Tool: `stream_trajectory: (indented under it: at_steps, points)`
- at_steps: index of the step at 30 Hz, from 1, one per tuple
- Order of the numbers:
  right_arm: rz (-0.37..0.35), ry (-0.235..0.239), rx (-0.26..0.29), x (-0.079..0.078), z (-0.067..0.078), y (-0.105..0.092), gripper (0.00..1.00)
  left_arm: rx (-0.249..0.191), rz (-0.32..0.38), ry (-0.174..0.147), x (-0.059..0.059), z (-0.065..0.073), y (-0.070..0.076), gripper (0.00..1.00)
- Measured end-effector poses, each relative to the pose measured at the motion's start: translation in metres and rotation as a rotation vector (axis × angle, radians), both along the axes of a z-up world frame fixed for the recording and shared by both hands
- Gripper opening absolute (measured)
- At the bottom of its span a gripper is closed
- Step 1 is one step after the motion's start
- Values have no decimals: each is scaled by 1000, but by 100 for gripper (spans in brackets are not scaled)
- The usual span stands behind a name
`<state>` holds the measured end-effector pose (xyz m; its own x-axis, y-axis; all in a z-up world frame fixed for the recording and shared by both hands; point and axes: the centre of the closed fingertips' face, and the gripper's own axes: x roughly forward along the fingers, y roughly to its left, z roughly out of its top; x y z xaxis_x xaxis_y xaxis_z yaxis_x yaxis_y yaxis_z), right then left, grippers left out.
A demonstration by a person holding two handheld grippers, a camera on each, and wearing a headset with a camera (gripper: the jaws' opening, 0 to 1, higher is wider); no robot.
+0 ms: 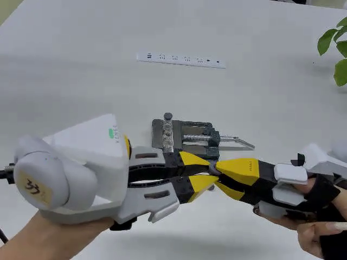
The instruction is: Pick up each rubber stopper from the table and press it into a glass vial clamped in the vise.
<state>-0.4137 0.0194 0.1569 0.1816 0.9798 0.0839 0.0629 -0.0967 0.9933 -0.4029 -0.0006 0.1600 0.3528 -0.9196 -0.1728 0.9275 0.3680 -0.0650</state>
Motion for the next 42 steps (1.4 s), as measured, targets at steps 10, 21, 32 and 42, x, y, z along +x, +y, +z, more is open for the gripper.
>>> stream_trajectory:
  at_steps: [10,21,32,42]
  points:
    - [5,-1,11,-1,1,1,5,-15,0,17,-1,0,2,3]
    - [-38,-219,-82,5,-4,0,11,-23,9,20,-1,-1,5,3]
    - [-80,-524,-266,21,-11,-6,64,-1,11,45,-2,-11,6,3]
    - [0,-854,-439,26,-8,-12,64,23,9,69,-4,-20,7,3]
